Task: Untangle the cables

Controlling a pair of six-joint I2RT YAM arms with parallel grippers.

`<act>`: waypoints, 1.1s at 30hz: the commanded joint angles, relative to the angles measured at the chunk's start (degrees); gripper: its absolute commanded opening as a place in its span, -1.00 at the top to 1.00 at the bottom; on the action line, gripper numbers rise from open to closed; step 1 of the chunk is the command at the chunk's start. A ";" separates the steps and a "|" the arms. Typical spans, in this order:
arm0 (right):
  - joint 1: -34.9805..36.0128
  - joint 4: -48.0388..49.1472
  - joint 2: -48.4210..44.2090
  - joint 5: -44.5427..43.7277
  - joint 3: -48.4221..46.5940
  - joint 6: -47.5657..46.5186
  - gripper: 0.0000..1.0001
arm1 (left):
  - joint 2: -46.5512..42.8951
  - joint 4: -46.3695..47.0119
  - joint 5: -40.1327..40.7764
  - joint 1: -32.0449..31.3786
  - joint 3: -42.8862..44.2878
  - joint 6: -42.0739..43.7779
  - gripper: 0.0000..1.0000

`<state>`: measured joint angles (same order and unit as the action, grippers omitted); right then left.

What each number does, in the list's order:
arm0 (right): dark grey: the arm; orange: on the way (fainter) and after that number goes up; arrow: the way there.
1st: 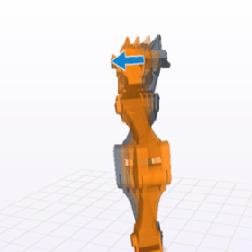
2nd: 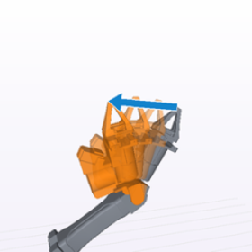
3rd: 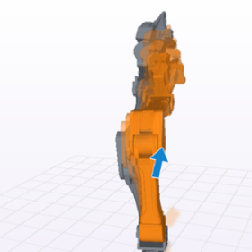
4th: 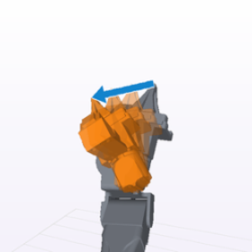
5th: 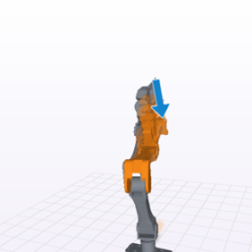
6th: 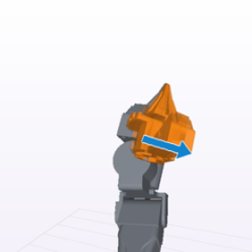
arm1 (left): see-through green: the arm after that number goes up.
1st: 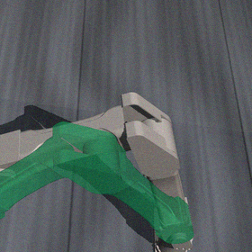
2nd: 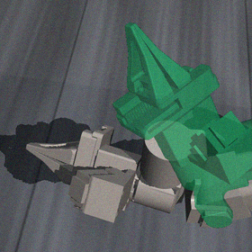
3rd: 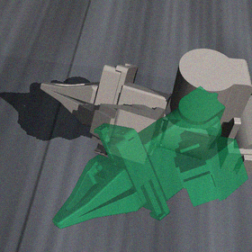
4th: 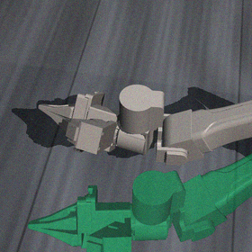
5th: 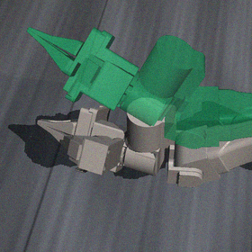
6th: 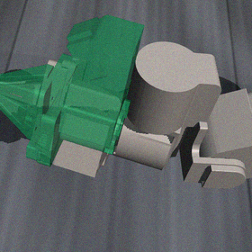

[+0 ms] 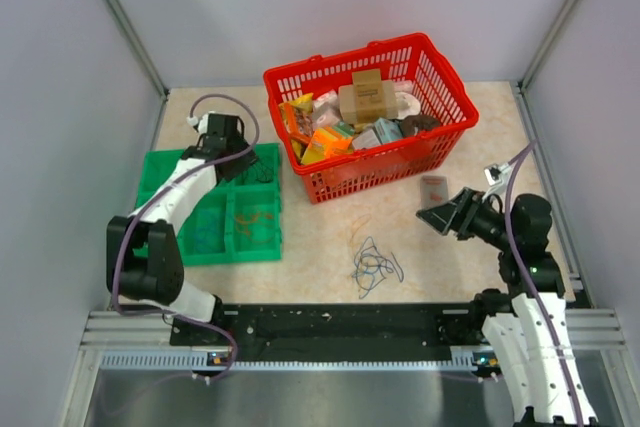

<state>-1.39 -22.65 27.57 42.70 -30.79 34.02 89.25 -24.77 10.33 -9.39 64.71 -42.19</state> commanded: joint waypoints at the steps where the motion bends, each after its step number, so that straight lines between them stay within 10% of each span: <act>1: 2.52 2.53 0.81 0.63 2.56 -0.62 -0.42 | -11.53 -0.53 0.31 0.16 -3.44 0.62 -0.26; 9: 16.30 7.44 5.73 -6.90 7.22 1.83 -0.41 | -33.67 -4.06 -9.94 0.16 -9.76 12.37 -0.59; 16: 36.44 20.89 15.57 -19.82 10.83 4.56 -0.35 | -50.82 7.52 -35.46 -7.36 -26.18 8.29 -0.30; 25: 39.71 26.52 17.60 -28.19 17.51 9.75 -0.10 | -40.42 24.34 1.50 -54.65 -34.23 -1.14 -0.27; 33: 39.71 28.45 17.69 -28.55 19.88 12.73 0.01 | -12.72 19.15 8.13 -60.05 -18.93 -4.65 -0.18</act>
<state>37.76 0.80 45.56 14.90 -11.57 44.27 70.30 -7.42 11.73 -69.23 40.84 -43.68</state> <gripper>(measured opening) 0.507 0.599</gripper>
